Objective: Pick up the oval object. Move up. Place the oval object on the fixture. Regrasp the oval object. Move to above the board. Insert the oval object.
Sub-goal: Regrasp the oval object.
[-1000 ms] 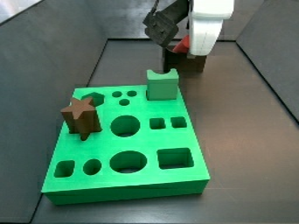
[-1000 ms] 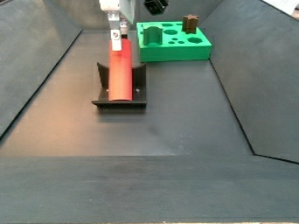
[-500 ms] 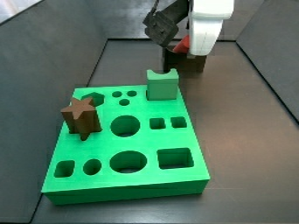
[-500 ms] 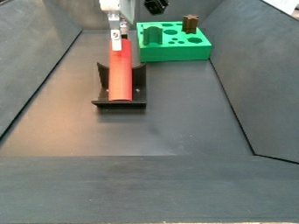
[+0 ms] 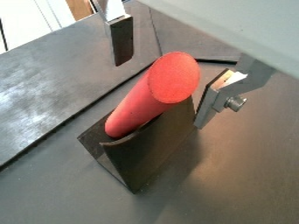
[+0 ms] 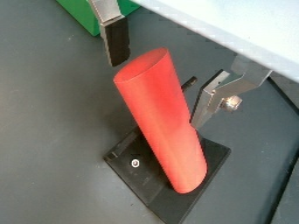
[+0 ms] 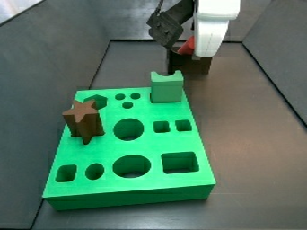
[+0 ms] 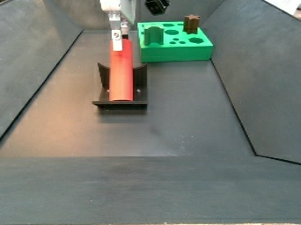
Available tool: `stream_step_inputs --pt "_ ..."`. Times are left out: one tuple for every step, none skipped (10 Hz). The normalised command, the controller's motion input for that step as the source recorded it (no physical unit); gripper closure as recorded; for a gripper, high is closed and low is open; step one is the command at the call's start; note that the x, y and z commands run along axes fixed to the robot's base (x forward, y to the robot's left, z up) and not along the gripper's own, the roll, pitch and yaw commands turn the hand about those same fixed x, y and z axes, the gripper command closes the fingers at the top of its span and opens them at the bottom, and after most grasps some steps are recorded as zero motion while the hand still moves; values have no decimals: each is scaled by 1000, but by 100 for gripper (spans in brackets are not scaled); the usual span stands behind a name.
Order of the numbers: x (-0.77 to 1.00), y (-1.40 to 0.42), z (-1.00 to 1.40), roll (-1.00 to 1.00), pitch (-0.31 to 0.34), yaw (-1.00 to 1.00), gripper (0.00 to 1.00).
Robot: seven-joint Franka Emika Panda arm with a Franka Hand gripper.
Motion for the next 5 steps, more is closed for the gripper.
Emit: stream_step_inputs --pt "75 -10 4 -46 205 59 0" --pt "75 -10 4 -46 205 60 0" --pt "75 -10 4 -46 205 59 0" --pt "75 -10 4 -46 205 59 0" --pt "75 -10 4 -46 205 59 0"
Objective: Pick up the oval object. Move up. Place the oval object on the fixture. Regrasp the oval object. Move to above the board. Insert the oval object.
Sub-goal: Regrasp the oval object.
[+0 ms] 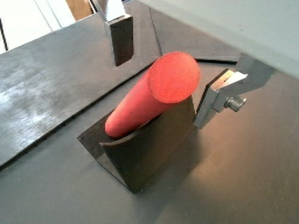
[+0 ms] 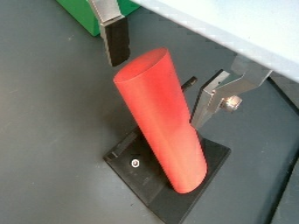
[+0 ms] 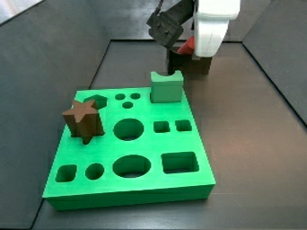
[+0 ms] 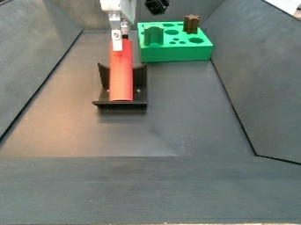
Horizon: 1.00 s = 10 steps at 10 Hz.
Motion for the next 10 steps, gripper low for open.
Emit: stream_step_inputs --pt "75 -10 4 -46 205 59 0" --pt "75 -10 4 -46 205 59 0" --pt "75 -10 4 -46 205 59 0" --pt "75 -10 4 -46 205 59 0" --pt "75 -10 4 -46 205 59 0" --pt "75 -10 4 -46 205 59 0" --pt "75 -10 4 -46 205 59 0" --pt "75 -10 4 -46 205 59 0" --pt "75 -10 4 -46 205 59 0" --pt "75 -10 4 -46 205 59 0"
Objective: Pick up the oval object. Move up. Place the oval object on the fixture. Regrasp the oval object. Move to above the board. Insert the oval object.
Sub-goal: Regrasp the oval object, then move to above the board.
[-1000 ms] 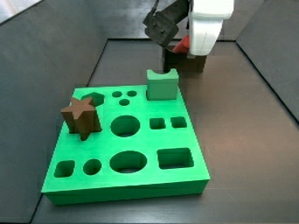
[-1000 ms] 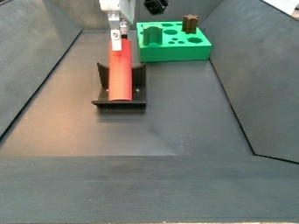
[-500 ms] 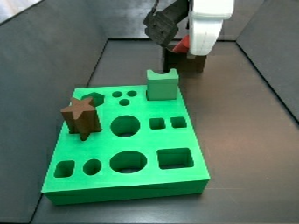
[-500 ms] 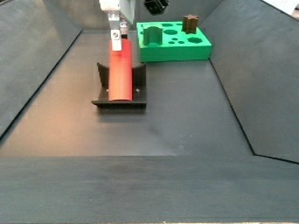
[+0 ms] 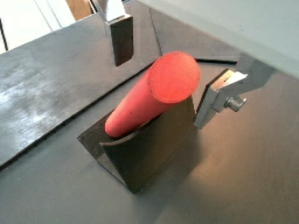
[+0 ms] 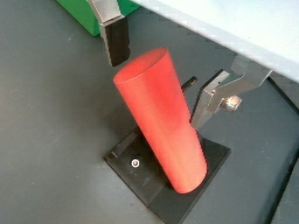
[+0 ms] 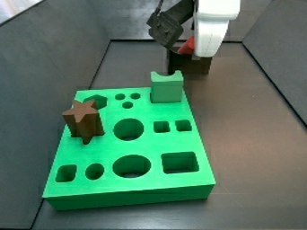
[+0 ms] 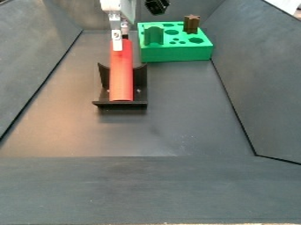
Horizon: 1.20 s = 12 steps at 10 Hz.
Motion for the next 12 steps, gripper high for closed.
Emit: stream_step_inputs --pt "75 -10 4 -46 205 59 0" --pt "75 -10 4 -46 205 59 0" --pt "75 -10 4 -46 205 59 0" --pt "75 -10 4 -46 205 59 0" --pt "75 -10 4 -46 205 59 0" --pt "75 -10 4 -46 205 59 0" --pt "75 -10 4 -46 205 59 0" --pt "75 -10 4 -46 205 59 0" --pt "0 500 167 0 0 0 100" --pt "128 -206 1000 46 -172 -15 100" --pt "121 -205 1000 51 -146 -20 100" --pt "109 -193 1000 60 -82 -27 100"
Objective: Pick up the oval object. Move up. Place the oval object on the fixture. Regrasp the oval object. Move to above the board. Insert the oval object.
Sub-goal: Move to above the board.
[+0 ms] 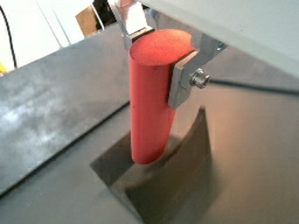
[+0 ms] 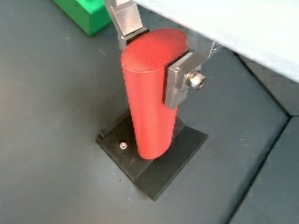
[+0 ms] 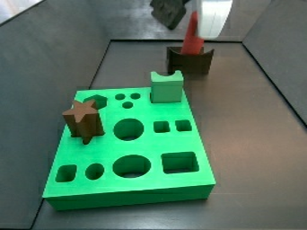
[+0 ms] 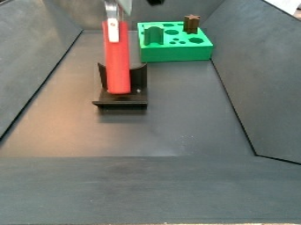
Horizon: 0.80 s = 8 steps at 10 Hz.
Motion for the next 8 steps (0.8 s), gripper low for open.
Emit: stream_step_inputs --pt "107 -187 1000 59 -48 -32 100" --pt "104 -177 1000 46 26 -51 100" --pt "105 -174 1000 36 48 -58 100" --pt "105 -161 1000 24 98 -53 100" --pt "103 -156 1000 6 126 -42 100" --pt "100 -144 1000 -15 153 -22 100" --pt "100 -137 1000 -26 163 -14 100" --pt "94 -120 1000 -48 177 2 100"
